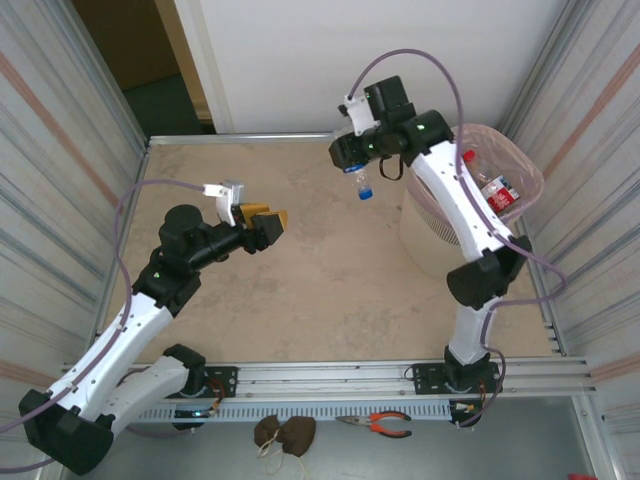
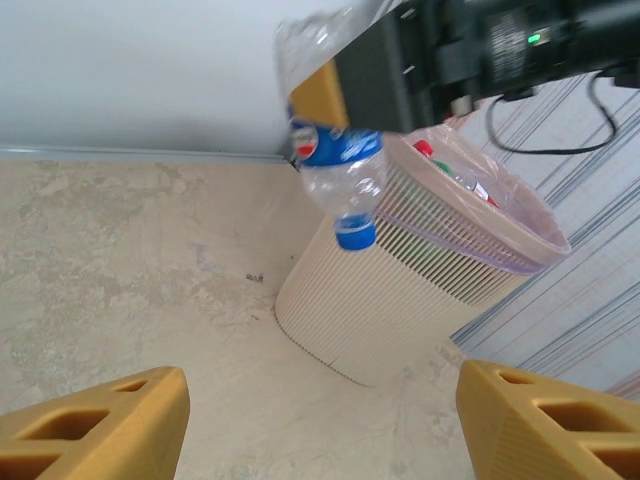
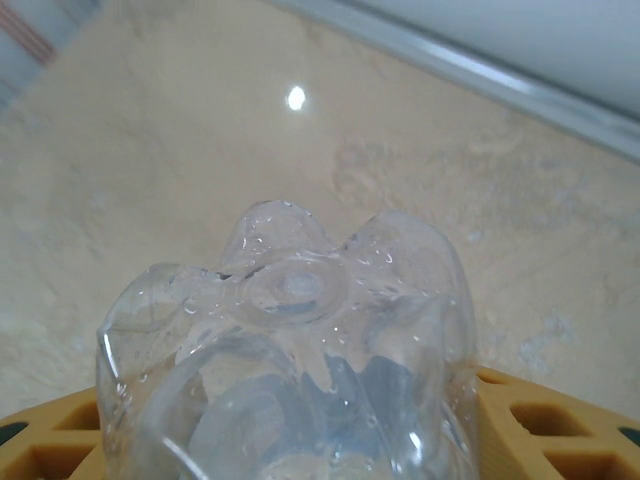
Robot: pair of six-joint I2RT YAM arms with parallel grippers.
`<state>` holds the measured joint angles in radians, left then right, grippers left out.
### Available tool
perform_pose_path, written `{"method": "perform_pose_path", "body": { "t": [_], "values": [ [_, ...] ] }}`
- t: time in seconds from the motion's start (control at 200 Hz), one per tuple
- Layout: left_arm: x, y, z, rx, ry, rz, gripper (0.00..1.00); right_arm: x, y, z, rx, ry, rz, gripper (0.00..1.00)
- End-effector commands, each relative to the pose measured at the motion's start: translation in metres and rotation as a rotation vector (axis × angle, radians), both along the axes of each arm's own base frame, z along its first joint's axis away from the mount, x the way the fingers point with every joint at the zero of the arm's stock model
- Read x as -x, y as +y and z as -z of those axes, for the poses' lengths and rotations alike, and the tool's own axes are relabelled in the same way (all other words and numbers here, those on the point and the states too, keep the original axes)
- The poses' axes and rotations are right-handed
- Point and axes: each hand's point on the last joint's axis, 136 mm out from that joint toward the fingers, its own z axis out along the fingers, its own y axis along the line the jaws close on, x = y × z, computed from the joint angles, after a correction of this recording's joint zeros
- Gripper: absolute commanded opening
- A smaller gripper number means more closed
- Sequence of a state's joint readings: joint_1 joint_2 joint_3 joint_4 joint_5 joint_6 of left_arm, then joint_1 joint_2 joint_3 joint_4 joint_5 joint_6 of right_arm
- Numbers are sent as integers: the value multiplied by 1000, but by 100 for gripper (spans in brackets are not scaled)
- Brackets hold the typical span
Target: Put the plastic bottles in the bin
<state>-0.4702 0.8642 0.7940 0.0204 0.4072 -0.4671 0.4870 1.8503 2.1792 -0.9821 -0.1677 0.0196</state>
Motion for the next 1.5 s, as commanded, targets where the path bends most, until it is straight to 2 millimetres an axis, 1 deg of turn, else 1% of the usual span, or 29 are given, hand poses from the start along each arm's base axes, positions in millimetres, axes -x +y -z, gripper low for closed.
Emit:
{"method": "perform_pose_path", "body": {
  "t": [0.0,0.06,0.14,0.185,0.195,0.21,0.336,0.386,0.431,0.526,0.576,0.626,0.741,0.822,0.992,1.097,1.177,1.237,1.298,1.338,1.383,1.458,1.498],
  "values": [
    [1,3,-11,27,-36,-9,71,9,-10,-57,-163,-123,20,50],
    [1,3,-10,28,-35,-8,71,13,-20,-79,-226,-186,39,50],
    [0,3,-9,29,-32,-8,71,16,-39,-101,-306,-259,83,50],
    [0,3,-9,29,-34,-8,71,19,-51,-118,-353,-313,108,48],
    [0,3,-9,29,-33,-9,71,19,-52,-113,-355,-305,114,48],
    [0,3,-9,28,-32,-8,71,18,-57,-114,-365,-315,128,48],
    [-1,2,-9,32,-32,-4,71,22,-97,-137,-445,-433,230,46],
    [-1,1,-9,32,-31,1,71,23,-113,-140,-463,-467,277,45],
    [-1,1,-8,34,-28,1,71,24,-125,-144,-475,-502,311,44],
    [-2,0,-8,39,-27,1,71,28,-143,-147,-491,-575,362,43],
    [-2,0,-8,43,-28,3,71,28,-151,-145,-486,-606,391,43],
    [-2,0,-9,44,-29,3,71,27,-158,-136,-470,-623,422,43],
    [-2,0,-8,43,-27,2,71,20,-173,-112,-426,-635,495,42],
    [-2,1,-9,48,-29,-3,71,16,-177,-94,-416,-622,518,42],
    [-2,1,-10,46,-33,-5,71,9,-178,-57,-386,-578,532,42],
    [-2,1,-7,45,-26,-7,71,8,-180,-38,-368,-549,543,42],
    [-2,1,-7,45,-27,-6,71,7,-177,-24,-371,-520,529,42],
    [-2,2,-7,45,-28,-7,71,7,-172,-13,-373,-495,507,45],
    [-2,2,-7,44,-29,-8,71,8,-169,-3,-369,-468,491,51],
    [-2,2,-8,44,-30,-9,71,10,-169,1,-361,-457,491,56],
    [-2,2,-8,44,-29,-11,71,12,-170,-1,-356,-460,491,62],
    [-2,2,-7,42,-28,-10,71,17,-172,-14,-345,-483,488,68],
    [-3,2,-8,43,-31,-11,71,18,-173,-24,-339,-493,487,71]
  ]
}}
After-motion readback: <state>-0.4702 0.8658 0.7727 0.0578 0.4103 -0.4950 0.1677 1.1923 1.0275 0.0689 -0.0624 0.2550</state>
